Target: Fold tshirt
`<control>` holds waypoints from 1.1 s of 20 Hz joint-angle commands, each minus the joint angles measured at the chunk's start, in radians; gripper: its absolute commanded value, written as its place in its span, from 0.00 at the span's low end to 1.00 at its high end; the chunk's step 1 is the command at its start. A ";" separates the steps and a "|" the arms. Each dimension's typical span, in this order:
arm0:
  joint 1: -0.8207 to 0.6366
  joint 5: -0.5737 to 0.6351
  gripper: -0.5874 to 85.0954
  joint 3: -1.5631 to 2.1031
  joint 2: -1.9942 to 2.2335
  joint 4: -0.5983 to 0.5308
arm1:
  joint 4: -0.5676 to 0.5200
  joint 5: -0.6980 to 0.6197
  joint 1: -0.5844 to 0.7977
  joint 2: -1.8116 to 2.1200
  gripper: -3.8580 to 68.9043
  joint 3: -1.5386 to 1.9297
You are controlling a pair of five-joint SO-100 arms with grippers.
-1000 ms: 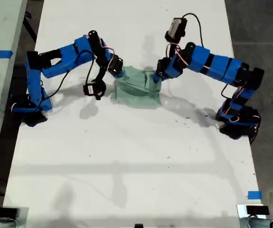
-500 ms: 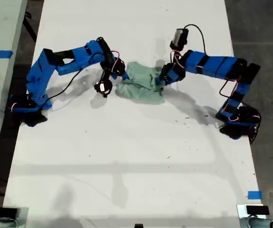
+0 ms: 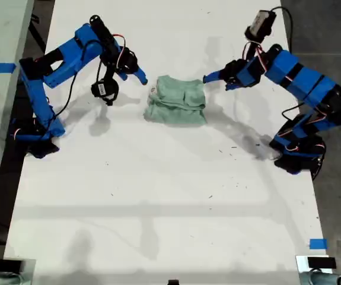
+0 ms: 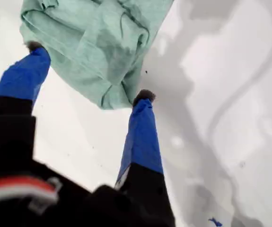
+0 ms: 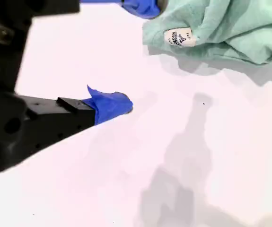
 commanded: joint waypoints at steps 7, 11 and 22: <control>0.247 -0.295 0.01 1.342 1.149 -0.433 | 0.017 0.423 -0.353 0.900 0.30 0.664; 0.360 -0.531 0.01 1.759 1.551 -0.463 | -0.063 0.649 -0.543 1.235 0.22 1.011; 0.488 -0.574 0.03 2.013 2.020 -0.184 | -0.072 0.449 -0.465 1.339 0.21 1.144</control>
